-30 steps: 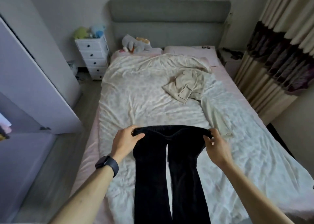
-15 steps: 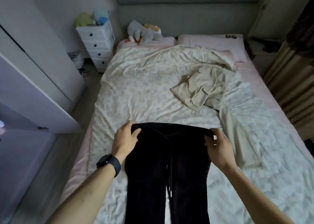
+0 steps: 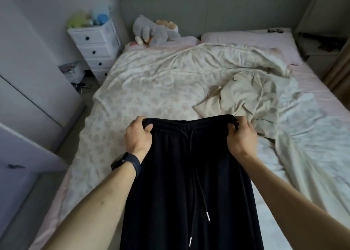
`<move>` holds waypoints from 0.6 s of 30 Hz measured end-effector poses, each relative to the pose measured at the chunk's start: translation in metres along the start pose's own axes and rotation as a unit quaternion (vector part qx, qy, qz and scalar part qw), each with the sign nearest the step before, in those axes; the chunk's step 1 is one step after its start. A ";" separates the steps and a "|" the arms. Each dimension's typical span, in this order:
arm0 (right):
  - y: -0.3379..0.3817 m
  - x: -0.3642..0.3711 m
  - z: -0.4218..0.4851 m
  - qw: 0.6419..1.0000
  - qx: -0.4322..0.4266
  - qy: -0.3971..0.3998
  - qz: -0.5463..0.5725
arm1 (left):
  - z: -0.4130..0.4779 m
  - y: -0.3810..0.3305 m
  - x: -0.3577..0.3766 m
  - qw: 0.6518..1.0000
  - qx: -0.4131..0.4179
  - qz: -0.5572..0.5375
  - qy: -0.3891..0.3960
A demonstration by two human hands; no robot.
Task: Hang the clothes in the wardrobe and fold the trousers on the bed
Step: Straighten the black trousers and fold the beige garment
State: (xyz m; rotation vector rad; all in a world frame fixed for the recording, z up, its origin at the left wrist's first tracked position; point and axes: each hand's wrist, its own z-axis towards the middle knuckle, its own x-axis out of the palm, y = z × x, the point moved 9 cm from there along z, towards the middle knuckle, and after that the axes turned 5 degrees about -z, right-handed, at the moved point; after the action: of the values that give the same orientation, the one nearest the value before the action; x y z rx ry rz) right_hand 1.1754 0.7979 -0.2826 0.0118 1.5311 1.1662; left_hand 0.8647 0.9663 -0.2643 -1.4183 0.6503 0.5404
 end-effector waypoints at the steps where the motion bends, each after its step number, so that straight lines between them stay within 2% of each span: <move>1: -0.006 0.012 0.004 1.000 0.007 0.005 -0.006 | 0.009 0.005 0.009 1.000 0.001 0.014 0.002; 10: -0.038 0.100 0.036 0.997 0.029 0.009 -0.068 | 0.056 0.060 0.092 0.998 0.001 0.060 -0.010; 14: -0.070 0.137 0.031 0.993 0.046 0.038 -0.098 | 0.063 0.098 0.130 0.995 -0.014 0.101 0.021; 18: -0.103 0.178 0.047 0.988 0.056 0.075 -0.127 | 0.084 0.131 0.169 0.996 -0.009 0.087 0.035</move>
State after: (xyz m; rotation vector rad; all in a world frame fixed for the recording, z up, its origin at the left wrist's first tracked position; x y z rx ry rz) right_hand 1.2071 0.8784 -0.4749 -0.1949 1.6735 0.8941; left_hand 0.9024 1.0547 -0.4732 -1.4099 0.8321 0.6355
